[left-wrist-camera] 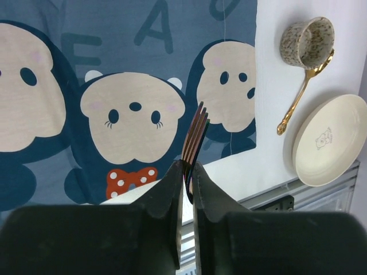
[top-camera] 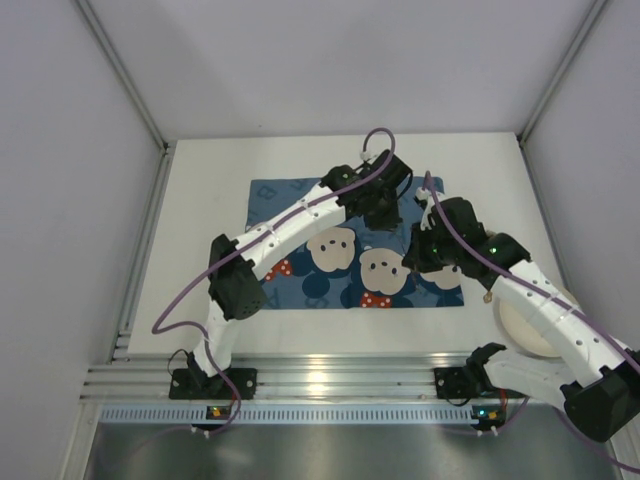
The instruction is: Set the dinner table for one person
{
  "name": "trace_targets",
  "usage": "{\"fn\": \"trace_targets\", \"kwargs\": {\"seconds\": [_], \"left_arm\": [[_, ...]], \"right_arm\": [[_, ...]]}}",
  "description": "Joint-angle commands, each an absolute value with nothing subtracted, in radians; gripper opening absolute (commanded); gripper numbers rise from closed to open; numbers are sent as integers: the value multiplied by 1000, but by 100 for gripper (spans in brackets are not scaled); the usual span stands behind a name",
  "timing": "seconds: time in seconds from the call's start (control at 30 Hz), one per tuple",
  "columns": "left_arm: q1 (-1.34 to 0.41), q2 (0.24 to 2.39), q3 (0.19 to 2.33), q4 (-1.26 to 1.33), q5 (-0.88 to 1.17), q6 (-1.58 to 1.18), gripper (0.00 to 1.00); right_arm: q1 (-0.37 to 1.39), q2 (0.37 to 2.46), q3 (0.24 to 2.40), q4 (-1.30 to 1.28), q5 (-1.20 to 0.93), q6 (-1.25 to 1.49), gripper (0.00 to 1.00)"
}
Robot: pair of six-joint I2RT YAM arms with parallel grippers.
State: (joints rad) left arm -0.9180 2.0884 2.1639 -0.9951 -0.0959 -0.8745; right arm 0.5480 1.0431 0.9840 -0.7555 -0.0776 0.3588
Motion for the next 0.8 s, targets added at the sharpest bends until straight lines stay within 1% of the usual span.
{"fn": "trace_targets", "kwargs": {"seconds": [0.0,0.07,0.1,0.13,0.33,0.37,0.4,0.43,0.5,0.57,0.6,0.67,0.7,0.77], "left_arm": [[-922,2102,2201,-977,-103,-867,10],[-922,2108,2201,-977,-101,-862,6],[-922,2109,2200,-979,-101,-862,1],[-922,2111,2200,-977,-101,-862,0],[-922,2114,2184,-947,-74,-856,0],[-922,2108,2178,-937,-66,-851,0],[-923,2105,2172,-925,-55,-850,0],[-922,2100,2160,-916,-51,-847,0],[-919,2089,2146,-897,-40,-838,0],[-916,2082,2129,-885,-32,-822,0],[-913,2068,2120,-881,-28,-815,0],[-907,2049,2080,-868,-15,-795,0],[-897,2021,2038,-852,-9,-785,0],[-873,1987,1984,-836,-5,-763,0]], "right_arm": [[571,1052,1040,-750,-86,353,0],[571,1052,1040,-749,-87,353,0],[572,1054,1042,-749,-87,353,0],[572,1052,1042,-750,-87,353,0],[572,1055,1055,-744,-109,348,0],[574,1055,1057,-744,-115,345,2],[574,1055,1060,-742,-123,342,7],[574,1052,1065,-742,-133,341,22],[574,1051,1072,-739,-133,344,32],[574,1045,1086,-742,-133,342,39],[574,1043,1089,-742,-133,341,48],[574,1037,1103,-747,-133,339,54],[574,1035,1107,-750,-133,339,62],[574,1025,1126,-765,-130,339,68]]}}
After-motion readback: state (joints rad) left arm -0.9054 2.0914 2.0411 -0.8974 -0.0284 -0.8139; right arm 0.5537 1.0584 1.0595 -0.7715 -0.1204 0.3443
